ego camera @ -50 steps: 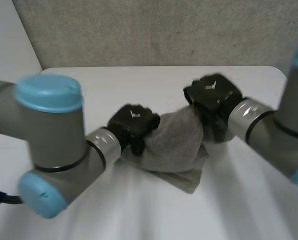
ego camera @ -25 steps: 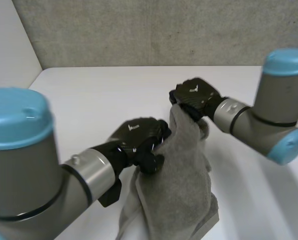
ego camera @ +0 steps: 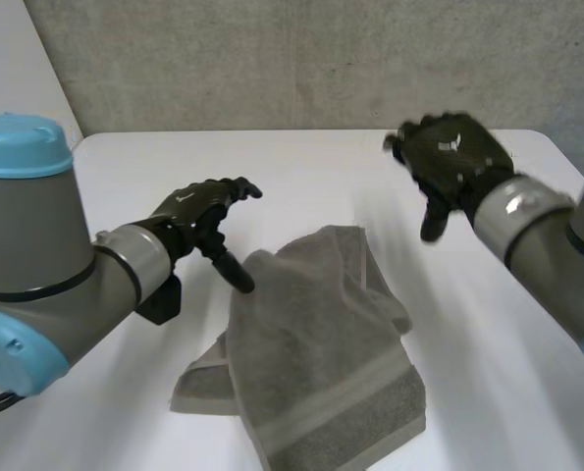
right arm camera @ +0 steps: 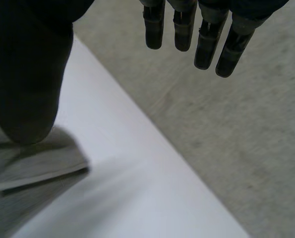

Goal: Fold the towel.

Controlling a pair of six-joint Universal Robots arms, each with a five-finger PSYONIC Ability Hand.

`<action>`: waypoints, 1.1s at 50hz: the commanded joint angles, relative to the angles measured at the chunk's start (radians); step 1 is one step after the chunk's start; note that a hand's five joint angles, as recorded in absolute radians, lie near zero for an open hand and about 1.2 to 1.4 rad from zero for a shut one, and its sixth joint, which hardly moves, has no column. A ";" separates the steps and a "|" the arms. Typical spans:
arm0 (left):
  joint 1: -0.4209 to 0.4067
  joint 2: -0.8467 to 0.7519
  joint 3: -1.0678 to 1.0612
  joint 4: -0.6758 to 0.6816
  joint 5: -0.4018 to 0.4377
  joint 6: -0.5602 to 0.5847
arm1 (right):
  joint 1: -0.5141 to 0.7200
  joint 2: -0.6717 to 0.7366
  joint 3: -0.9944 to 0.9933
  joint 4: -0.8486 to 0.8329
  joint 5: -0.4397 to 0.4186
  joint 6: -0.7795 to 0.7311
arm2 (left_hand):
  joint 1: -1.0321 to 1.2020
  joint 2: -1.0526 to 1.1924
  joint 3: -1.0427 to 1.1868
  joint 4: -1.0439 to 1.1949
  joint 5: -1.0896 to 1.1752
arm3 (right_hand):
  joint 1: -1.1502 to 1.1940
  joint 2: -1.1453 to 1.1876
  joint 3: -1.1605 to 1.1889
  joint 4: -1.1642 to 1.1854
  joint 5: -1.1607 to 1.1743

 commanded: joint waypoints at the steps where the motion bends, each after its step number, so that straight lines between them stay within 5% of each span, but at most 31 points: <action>1: 0.023 0.094 -0.146 0.012 0.009 0.001 | 0.016 -0.123 0.254 0.002 -0.102 -0.003 | -0.101 -0.092 -0.082 -0.094 -0.238 | -0.055 -0.071 -0.061 -0.072 -0.052; 8: 0.031 0.123 -0.291 0.018 0.006 0.064 | 0.022 -0.151 0.432 -0.054 -0.311 -0.006 | -0.095 -0.086 -0.076 -0.089 -0.232 | -0.034 -0.050 -0.039 -0.050 -0.030; 19: 0.086 0.110 -0.409 0.197 -0.006 0.254 | 0.051 -0.086 0.535 -0.110 -0.446 -0.017 | -0.089 -0.080 -0.070 -0.083 -0.226 | 0.049 0.033 0.043 0.032 0.052; 38: 0.126 0.039 -0.415 0.236 -0.003 0.276 | 0.203 0.085 0.560 -0.218 -0.471 -0.053 | -0.080 -0.071 -0.062 -0.074 -0.217 | 0.066 0.050 0.061 0.049 0.070; 55: 0.135 0.039 -0.429 0.263 -0.003 0.276 | 0.220 0.109 0.561 -0.235 -0.471 -0.112 | -0.080 -0.071 -0.062 -0.074 -0.217 | 0.099 0.083 0.093 0.082 0.102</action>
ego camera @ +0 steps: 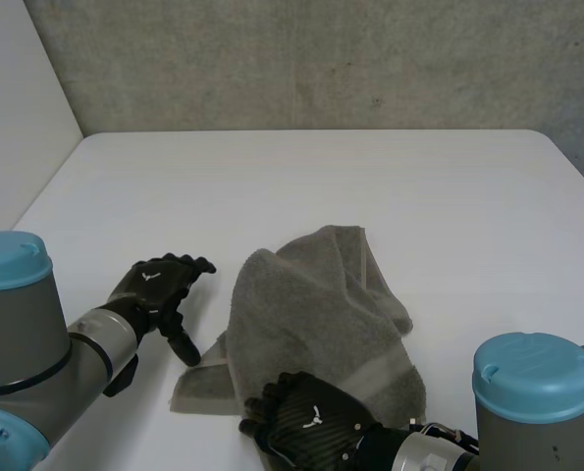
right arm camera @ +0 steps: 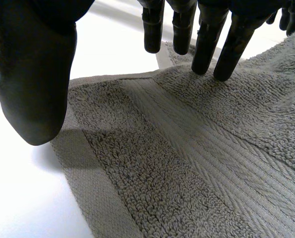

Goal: Fold the towel.

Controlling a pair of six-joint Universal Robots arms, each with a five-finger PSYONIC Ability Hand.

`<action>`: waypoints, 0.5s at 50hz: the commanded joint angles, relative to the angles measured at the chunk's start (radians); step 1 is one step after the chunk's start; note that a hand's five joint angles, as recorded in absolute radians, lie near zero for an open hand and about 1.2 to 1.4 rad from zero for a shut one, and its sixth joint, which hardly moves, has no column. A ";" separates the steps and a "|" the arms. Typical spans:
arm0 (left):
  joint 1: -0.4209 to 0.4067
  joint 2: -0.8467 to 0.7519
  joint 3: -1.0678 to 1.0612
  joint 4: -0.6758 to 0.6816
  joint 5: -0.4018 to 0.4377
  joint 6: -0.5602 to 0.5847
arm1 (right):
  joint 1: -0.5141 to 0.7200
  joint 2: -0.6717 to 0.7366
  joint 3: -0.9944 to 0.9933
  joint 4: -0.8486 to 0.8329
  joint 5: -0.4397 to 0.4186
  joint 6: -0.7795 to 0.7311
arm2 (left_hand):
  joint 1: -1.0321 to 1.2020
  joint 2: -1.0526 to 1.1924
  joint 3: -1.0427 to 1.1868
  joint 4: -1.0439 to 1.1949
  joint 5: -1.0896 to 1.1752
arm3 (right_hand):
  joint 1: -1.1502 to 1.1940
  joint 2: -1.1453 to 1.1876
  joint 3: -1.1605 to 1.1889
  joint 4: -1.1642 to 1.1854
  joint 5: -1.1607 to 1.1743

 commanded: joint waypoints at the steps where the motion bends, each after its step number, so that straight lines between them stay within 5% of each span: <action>1: 0.002 0.001 -0.004 0.001 0.000 -0.001 | 0.011 0.009 0.001 -0.019 0.000 -0.014 | -0.069 -0.059 -0.052 -0.065 -0.203 | 0.072 0.080 0.073 0.073 0.057; 25: 0.005 0.005 -0.009 0.001 0.000 -0.001 | 0.026 0.060 -0.005 -0.069 0.014 -0.042 | -0.072 -0.062 -0.055 -0.068 -0.206 | 0.216 0.224 0.217 0.217 0.202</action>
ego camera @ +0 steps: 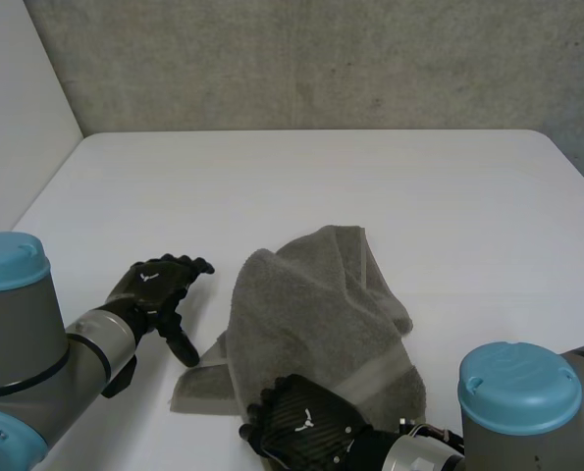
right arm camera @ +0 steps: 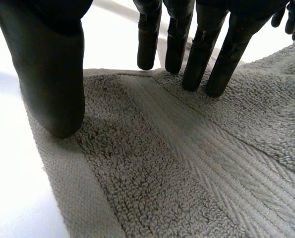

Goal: Fold the towel.

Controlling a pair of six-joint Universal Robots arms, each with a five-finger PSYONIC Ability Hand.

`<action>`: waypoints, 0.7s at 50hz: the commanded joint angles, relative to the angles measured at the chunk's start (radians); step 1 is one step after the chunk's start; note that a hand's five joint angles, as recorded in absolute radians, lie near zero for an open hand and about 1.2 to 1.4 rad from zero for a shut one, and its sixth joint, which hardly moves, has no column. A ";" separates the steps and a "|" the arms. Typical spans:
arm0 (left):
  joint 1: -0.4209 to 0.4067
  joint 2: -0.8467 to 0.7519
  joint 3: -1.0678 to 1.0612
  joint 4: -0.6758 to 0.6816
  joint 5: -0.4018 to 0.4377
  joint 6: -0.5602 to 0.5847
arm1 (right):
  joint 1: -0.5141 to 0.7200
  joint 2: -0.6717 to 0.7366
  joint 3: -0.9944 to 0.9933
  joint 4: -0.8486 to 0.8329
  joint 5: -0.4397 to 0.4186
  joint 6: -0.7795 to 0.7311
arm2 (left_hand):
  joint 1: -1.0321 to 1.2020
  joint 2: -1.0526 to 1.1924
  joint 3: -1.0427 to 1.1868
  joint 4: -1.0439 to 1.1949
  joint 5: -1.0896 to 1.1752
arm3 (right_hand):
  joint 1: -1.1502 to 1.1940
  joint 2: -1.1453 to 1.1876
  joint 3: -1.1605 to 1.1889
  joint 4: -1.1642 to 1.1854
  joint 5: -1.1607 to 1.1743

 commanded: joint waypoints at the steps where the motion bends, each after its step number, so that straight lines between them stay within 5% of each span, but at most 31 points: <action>1: 0.000 0.000 -0.001 0.000 0.000 0.000 | 0.000 0.011 -0.001 0.000 0.004 -0.031 | -0.072 -0.062 -0.055 -0.068 -0.206 | 0.071 0.067 0.064 0.064 0.054; 12: 0.000 0.005 -0.006 0.002 0.000 -0.001 | -0.014 0.011 -0.006 -0.008 0.004 -0.035 | -0.075 -0.065 -0.058 -0.071 -0.209 | 0.886 0.882 0.880 0.879 0.869; 35: 0.000 0.005 -0.012 0.002 0.002 -0.001 | -0.078 -0.009 -0.009 -0.019 0.013 -0.021 | -0.078 -0.068 -0.061 -0.074 -0.212 | 0.918 0.914 0.912 0.912 0.901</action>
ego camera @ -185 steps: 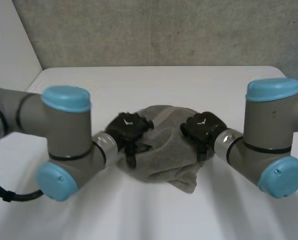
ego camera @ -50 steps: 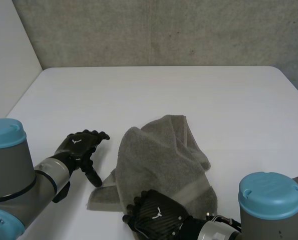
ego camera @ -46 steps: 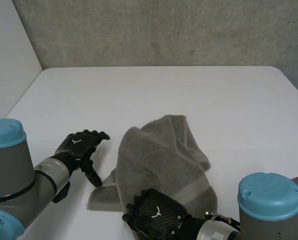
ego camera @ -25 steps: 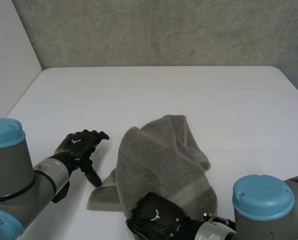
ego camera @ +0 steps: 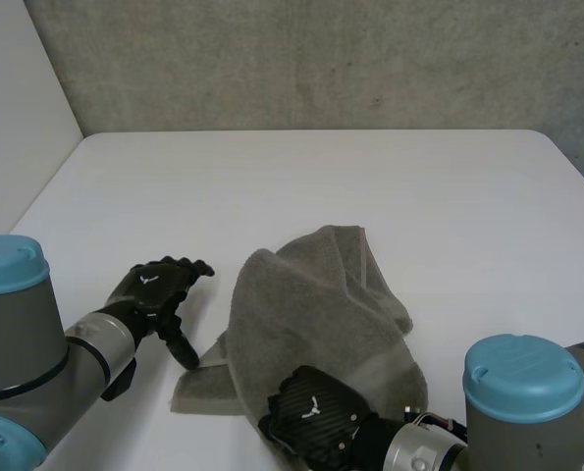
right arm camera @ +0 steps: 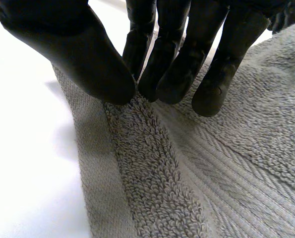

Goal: Fold the towel.

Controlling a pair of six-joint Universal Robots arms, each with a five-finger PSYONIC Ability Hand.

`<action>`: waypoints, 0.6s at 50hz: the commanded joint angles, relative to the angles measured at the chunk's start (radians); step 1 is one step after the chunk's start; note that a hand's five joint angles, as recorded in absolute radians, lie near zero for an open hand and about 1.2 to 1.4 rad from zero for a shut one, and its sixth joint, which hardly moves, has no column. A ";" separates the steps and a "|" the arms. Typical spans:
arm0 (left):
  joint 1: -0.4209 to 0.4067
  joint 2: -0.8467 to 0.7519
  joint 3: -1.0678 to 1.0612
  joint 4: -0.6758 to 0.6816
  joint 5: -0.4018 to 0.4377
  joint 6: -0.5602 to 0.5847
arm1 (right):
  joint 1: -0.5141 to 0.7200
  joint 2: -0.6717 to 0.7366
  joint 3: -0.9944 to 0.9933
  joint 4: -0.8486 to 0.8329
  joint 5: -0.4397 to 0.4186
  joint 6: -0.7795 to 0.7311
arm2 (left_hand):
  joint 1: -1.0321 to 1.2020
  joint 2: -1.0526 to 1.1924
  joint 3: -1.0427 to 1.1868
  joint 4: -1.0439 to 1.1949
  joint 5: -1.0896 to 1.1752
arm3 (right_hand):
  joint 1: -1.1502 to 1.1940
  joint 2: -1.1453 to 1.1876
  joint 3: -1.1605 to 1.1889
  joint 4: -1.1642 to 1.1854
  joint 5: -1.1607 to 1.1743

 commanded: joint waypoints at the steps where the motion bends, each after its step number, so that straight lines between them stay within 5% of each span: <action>1: -0.001 0.000 0.000 0.000 0.002 0.000 | -0.076 -0.022 -0.009 0.000 0.011 0.017 | -0.078 -0.068 -0.061 -0.074 -0.211 | 0.088 0.097 0.067 0.067 0.071; 13: -0.015 0.006 -0.017 -0.002 -0.003 0.006 | -0.297 -0.160 -0.048 -0.119 0.191 0.228 | -0.066 -0.056 -0.049 -0.062 -0.200 | 0.088 0.097 0.067 0.067 0.071; 30: -0.052 -0.064 0.008 -0.002 -0.005 0.003 | -0.410 -0.211 -0.022 -0.138 0.225 0.270 | -0.013 -0.003 0.003 -0.009 -0.147 | 0.088 0.097 0.067 0.067 0.071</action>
